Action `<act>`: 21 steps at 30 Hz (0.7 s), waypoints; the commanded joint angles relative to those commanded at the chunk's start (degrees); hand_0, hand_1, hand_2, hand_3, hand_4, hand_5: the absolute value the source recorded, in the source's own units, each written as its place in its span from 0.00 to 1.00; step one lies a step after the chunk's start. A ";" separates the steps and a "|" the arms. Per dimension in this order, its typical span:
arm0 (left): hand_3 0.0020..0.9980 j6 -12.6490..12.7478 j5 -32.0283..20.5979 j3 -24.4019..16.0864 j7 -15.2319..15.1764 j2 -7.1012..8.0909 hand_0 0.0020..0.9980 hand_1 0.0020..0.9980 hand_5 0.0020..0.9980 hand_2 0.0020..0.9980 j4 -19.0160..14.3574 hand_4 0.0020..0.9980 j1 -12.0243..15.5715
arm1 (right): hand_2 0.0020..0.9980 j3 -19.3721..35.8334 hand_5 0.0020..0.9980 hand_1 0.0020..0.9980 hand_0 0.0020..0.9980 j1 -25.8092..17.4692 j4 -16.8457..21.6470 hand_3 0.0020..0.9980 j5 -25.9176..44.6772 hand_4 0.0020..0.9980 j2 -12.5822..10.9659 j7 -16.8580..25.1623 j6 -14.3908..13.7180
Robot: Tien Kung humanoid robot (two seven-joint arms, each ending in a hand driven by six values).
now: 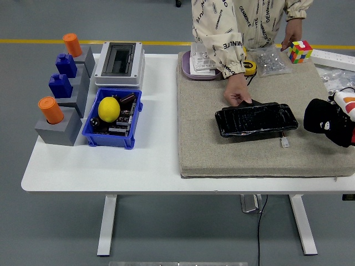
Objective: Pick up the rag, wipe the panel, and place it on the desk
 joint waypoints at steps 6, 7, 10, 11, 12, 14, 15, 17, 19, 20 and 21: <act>0.57 0.04 -0.03 -0.20 -0.04 -0.05 0.65 0.70 0.48 0.75 0.00 0.60 -0.01 | 0.34 -0.06 0.00 0.28 0.19 0.38 1.04 0.29 -0.37 0.79 -0.27 -0.17 0.11; 0.57 0.05 -0.02 -0.24 -0.04 -0.05 0.65 0.70 0.48 0.75 0.00 0.60 -0.01 | 0.33 -0.08 0.00 0.28 0.19 0.41 1.14 0.29 -0.40 0.80 -0.31 -0.18 0.11; 0.57 0.07 0.08 -0.42 -0.01 -0.05 0.65 0.70 0.48 0.75 0.00 0.60 0.01 | 0.33 -0.18 0.00 0.28 0.19 0.66 1.76 0.29 -0.58 0.80 -0.41 -0.35 0.16; 0.57 0.08 0.12 -0.50 -0.01 -0.06 0.65 0.70 0.48 0.75 0.00 0.60 0.01 | 0.33 -0.26 0.00 0.28 0.19 0.81 2.04 0.29 -0.66 0.80 -0.41 -0.44 0.22; 0.57 0.08 0.13 -0.52 0.00 -0.07 0.65 0.70 0.48 0.75 0.00 0.60 -0.01 | 0.33 -0.34 0.00 0.28 0.19 0.98 2.26 0.28 -0.72 0.79 -0.38 -0.52 0.27; 0.57 0.06 0.09 -0.46 -0.02 -0.05 0.65 0.70 0.48 0.75 0.00 0.60 -0.04 | 0.33 -0.46 0.00 0.28 0.19 1.20 2.46 0.28 -0.77 0.79 -0.28 -0.59 0.31; 0.57 0.06 0.07 -0.43 -0.06 -0.03 0.65 0.70 0.48 0.75 0.00 0.60 -0.07 | 0.33 -0.61 0.00 0.28 0.19 1.37 2.52 0.28 -0.76 0.79 -0.20 -0.62 0.34; 0.57 0.07 0.02 -0.39 -0.10 0.00 0.65 0.70 0.48 0.75 0.00 0.60 -0.14 | 0.33 -1.13 0.00 0.28 0.19 1.83 2.56 0.28 -0.79 0.79 0.11 -0.73 0.46; 0.57 0.07 -0.02 -0.38 -0.12 0.01 0.65 0.70 0.48 0.75 0.00 0.60 -0.16 | 0.33 -1.60 0.00 0.28 0.20 2.21 2.52 0.28 -0.77 0.78 0.44 -0.81 0.56; 0.57 0.06 -0.04 -0.38 -0.13 0.02 0.65 0.70 0.48 0.75 0.00 0.60 -0.16 | 0.33 -1.91 0.00 0.28 0.20 2.45 2.51 0.28 -0.76 0.78 0.66 -0.86 0.63; 0.57 0.06 -0.04 -0.39 -0.14 0.03 0.65 0.70 0.48 0.75 0.00 0.60 -0.15 | 0.33 -2.08 0.00 0.28 0.20 2.59 2.50 0.28 -0.76 0.78 0.80 -0.89 0.67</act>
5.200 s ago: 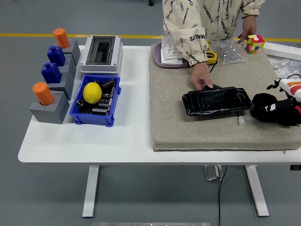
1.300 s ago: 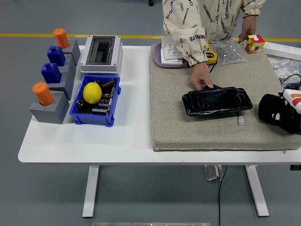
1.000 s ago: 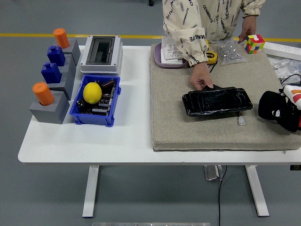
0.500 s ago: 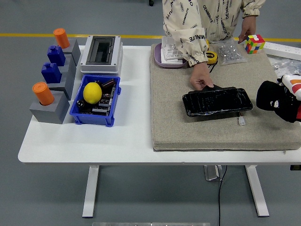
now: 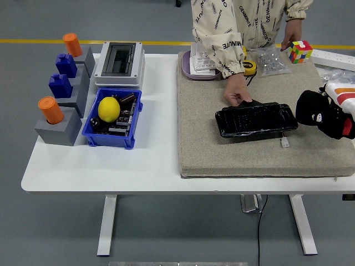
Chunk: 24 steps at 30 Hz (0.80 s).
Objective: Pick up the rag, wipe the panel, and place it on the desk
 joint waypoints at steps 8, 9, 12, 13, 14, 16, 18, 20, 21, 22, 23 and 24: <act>0.57 0.04 0.16 -0.29 0.10 0.05 0.65 0.70 0.48 0.75 0.00 0.60 0.11 | 0.33 -1.83 0.00 0.27 0.20 1.36 0.13 0.28 0.12 0.78 1.94 -0.25 0.14; 0.57 0.05 0.15 -0.31 0.09 0.06 0.65 0.70 0.48 0.75 0.00 0.60 0.11 | 0.33 -2.14 0.00 0.27 0.20 1.55 0.12 0.28 0.15 0.78 2.22 -0.29 0.17; 0.57 0.05 0.14 -0.33 0.09 0.06 0.65 0.70 0.48 0.75 0.00 0.60 0.11 | 0.33 -2.93 0.00 0.27 0.20 2.04 0.11 0.28 0.17 0.77 2.98 -0.40 0.21; 0.57 0.05 0.12 -0.32 0.08 0.06 0.65 0.70 0.48 0.75 0.00 0.60 0.11 | 0.33 -3.18 0.00 0.27 0.20 2.18 0.16 0.28 0.13 0.77 3.25 -0.46 0.23; 0.57 0.06 0.11 -0.32 0.08 0.06 0.65 0.70 0.48 0.75 0.00 0.60 0.10 | 0.33 -3.52 0.00 0.27 0.20 2.35 0.24 0.28 0.11 0.77 3.59 -0.50 0.26; 0.57 0.06 0.07 -0.29 0.06 0.05 0.65 0.70 0.48 0.75 0.00 0.60 0.08 | 0.33 -3.92 0.00 0.27 0.20 2.55 0.31 0.28 0.11 0.78 4.01 -0.55 0.31; 0.57 0.04 -0.05 -0.12 0.02 0.07 0.65 0.70 0.48 0.75 0.00 0.60 0.01 | 0.33 -4.43 0.00 0.27 0.20 2.82 0.33 0.28 0.11 0.78 4.80 -0.63 0.35; 0.57 0.06 -0.11 -0.06 -0.02 0.08 0.65 0.70 0.48 0.75 0.00 0.60 -0.04 | 0.33 -4.70 0.00 0.27 0.20 2.95 0.26 0.28 0.09 0.78 5.33 -0.68 0.36; 0.57 0.07 -0.13 -0.04 -0.02 0.08 0.65 0.70 0.48 0.75 0.00 0.60 -0.06 | 0.33 -5.01 0.00 0.27 0.20 3.10 0.18 0.28 0.09 0.78 5.82 -0.71 0.40; 0.57 0.07 -0.12 -0.03 -0.02 0.07 0.65 0.70 0.48 0.75 0.00 0.60 -0.08 | 0.33 -5.22 0.00 0.27 0.20 3.21 0.14 0.28 0.09 0.78 6.15 -0.73 0.41; 0.57 0.06 -0.17 0.02 -0.02 0.07 0.65 0.70 0.48 0.75 0.00 0.60 -0.09 | 0.33 -5.43 0.00 0.27 0.20 3.30 0.12 0.28 0.12 0.78 6.44 -0.73 0.42; 0.57 0.05 -0.20 0.06 -0.05 0.07 0.65 0.70 0.48 0.75 0.00 0.60 -0.10 | 0.33 -5.81 0.00 0.27 0.20 3.46 0.09 0.28 0.16 0.78 6.96 -0.74 0.42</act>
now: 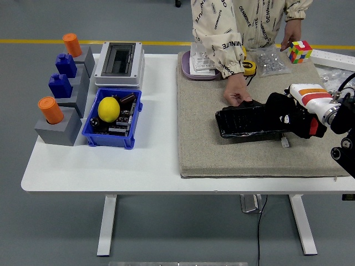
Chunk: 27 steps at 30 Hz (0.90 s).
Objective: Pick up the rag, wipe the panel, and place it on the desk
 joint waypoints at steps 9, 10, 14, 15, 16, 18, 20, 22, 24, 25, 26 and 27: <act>0.57 0.01 0.21 -0.22 0.15 0.06 0.65 0.70 0.48 0.75 0.00 0.60 0.05 | 0.33 -2.80 0.00 0.27 0.20 1.07 0.08 0.28 0.30 0.78 3.42 -0.15 0.05; 0.57 0.02 0.23 -0.23 0.16 0.06 0.65 0.70 0.48 0.75 0.00 0.60 0.06 | 0.33 -3.10 0.00 0.27 0.20 1.19 0.13 0.28 0.33 0.78 3.73 -0.16 0.06; 0.57 0.01 0.29 -0.20 0.17 0.10 0.65 0.70 0.48 0.75 0.00 0.60 0.07 | 0.33 -4.43 0.00 0.27 0.20 1.94 0.55 0.28 0.28 0.78 5.24 -0.29 0.14; 0.57 0.00 0.30 -0.13 0.16 0.13 0.65 0.70 0.48 0.75 0.00 0.60 0.08 | 0.33 -4.80 0.00 0.27 0.20 2.25 0.67 0.28 0.25 0.78 5.73 -0.33 0.14; 0.57 0.02 0.30 -0.11 0.14 0.14 0.65 0.70 0.48 0.75 0.00 0.60 0.08 | 0.33 -5.08 0.00 0.27 0.20 2.52 0.74 0.28 0.23 0.78 6.10 -0.35 0.15; 0.57 0.00 0.25 0.05 0.12 0.17 0.65 0.70 0.48 0.75 0.00 0.60 0.04 | 0.33 -5.47 0.00 0.27 0.20 2.98 0.83 0.28 0.23 0.78 6.69 -0.38 0.14; 0.57 -0.02 0.12 0.29 0.06 0.24 0.65 0.70 0.48 0.75 0.00 0.60 -0.02 | 0.33 -5.91 0.00 0.27 0.20 3.44 0.90 0.28 0.26 0.78 7.34 -0.41 0.14; 0.57 -0.01 0.14 0.35 0.06 0.31 0.65 0.70 0.48 0.75 0.00 0.60 -0.05 | 0.33 -6.35 0.00 0.27 0.20 3.81 0.92 0.28 0.28 0.78 7.92 -0.44 0.16; 0.57 0.00 0.16 0.40 0.08 0.38 0.65 0.70 0.48 0.75 0.00 0.60 -0.05 | 0.33 -6.88 0.00 0.27 0.20 4.15 0.90 0.28 0.31 0.78 8.61 -0.47 0.19; 0.57 0.00 0.18 0.40 0.08 0.41 0.65 0.70 0.48 0.75 0.00 0.60 -0.05 | 0.33 -7.09 0.00 0.27 0.20 4.26 0.90 0.28 0.33 0.78 8.88 -0.48 0.19; 0.57 0.00 0.20 0.40 0.09 0.44 0.65 0.70 0.48 0.75 0.00 0.60 -0.03 | 0.33 -7.37 0.00 0.27 0.20 4.39 0.88 0.28 0.37 0.78 9.18 -0.49 0.21; 0.57 0.01 0.25 0.38 0.12 0.46 0.65 0.70 0.48 0.75 0.00 0.60 -0.01 | 0.33 -7.81 0.00 0.27 0.20 4.58 0.85 0.28 0.41 0.78 9.59 -0.51 0.25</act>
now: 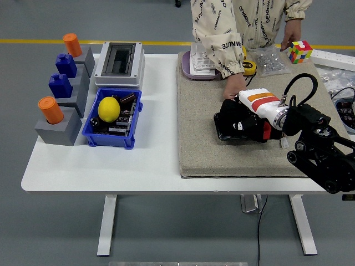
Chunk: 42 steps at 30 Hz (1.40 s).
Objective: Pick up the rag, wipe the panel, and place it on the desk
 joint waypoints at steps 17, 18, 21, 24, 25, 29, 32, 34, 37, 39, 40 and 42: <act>0.57 -0.05 -0.03 0.16 -0.03 0.12 0.65 0.70 0.48 0.75 0.00 0.60 -0.25 | 0.33 -2.73 0.00 0.27 0.20 2.14 -0.11 0.28 0.38 0.78 1.86 -0.16 0.33; 0.57 -0.04 -0.03 0.09 -0.03 0.10 0.65 0.70 0.48 0.75 0.00 0.60 -0.25 | 0.33 -2.50 0.00 0.27 0.20 2.13 -0.25 0.28 0.42 0.78 1.45 -0.16 0.36; 0.57 0.00 0.09 -0.27 0.08 0.02 0.65 0.70 0.48 0.75 0.00 0.60 -0.22 | 0.33 -1.49 0.00 0.27 0.20 1.95 -0.92 0.28 0.49 0.78 -0.10 -0.11 0.45; 0.57 0.00 0.04 -0.38 0.04 -0.04 0.65 0.70 0.48 0.75 0.00 0.60 -0.23 | 0.33 -0.45 0.00 0.27 0.20 1.58 -1.66 0.28 0.58 0.78 -1.67 -0.05 0.54; 0.57 0.02 -0.02 -0.42 0.02 -0.06 0.65 0.70 0.48 0.75 0.00 0.60 -0.26 | 0.33 0.02 0.00 0.27 0.20 1.34 -2.01 0.29 0.56 0.78 -2.32 -0.04 0.57; 0.57 0.01 -0.21 -0.36 -0.06 -0.12 0.65 0.70 0.48 0.75 0.00 0.60 -0.41 | 0.33 1.58 0.00 0.27 0.20 0.45 -2.83 0.29 0.43 0.78 -4.28 0.03 0.66; 0.57 0.01 -0.36 -0.26 -0.14 -0.16 0.65 0.70 0.48 0.75 0.00 0.60 -0.54 | 0.33 2.90 0.00 0.27 0.20 -0.41 -3.33 0.28 0.37 0.78 -5.88 0.09 0.71; 0.57 0.01 -0.35 -0.30 -0.12 -0.23 0.65 0.70 0.48 0.75 0.00 0.60 -0.58 | 0.33 4.16 0.00 0.27 0.20 -1.14 -4.01 0.28 0.19 0.78 -6.98 0.15 0.73; 0.57 0.00 -0.49 -0.21 -0.13 -0.32 0.65 0.70 0.48 0.75 0.00 0.60 -0.64 | 0.33 6.02 0.00 0.27 0.20 -2.23 -4.84 0.29 -0.08 0.78 -8.51 0.25 0.72; 0.57 0.00 -0.54 -0.19 -0.13 -0.37 0.65 0.70 0.48 0.75 0.00 0.60 -0.65 | 0.33 7.19 0.00 0.27 0.20 -2.89 -5.47 0.29 -0.21 0.78 -9.44 0.36 0.68; 0.57 0.00 -0.54 -0.18 -0.13 -0.38 0.65 0.70 0.48 0.75 0.00 0.60 -0.65 | 0.33 7.69 0.00 0.27 0.20 -3.14 -5.81 0.29 -0.28 0.78 -9.82 0.42 0.66; 0.57 0.01 -0.48 -0.26 -0.08 -0.39 0.65 0.70 0.48 0.75 0.00 0.60 -0.66 | 0.33 8.93 0.00 0.27 0.20 -3.61 -6.88 0.29 -0.48 0.78 -10.53 0.58 0.57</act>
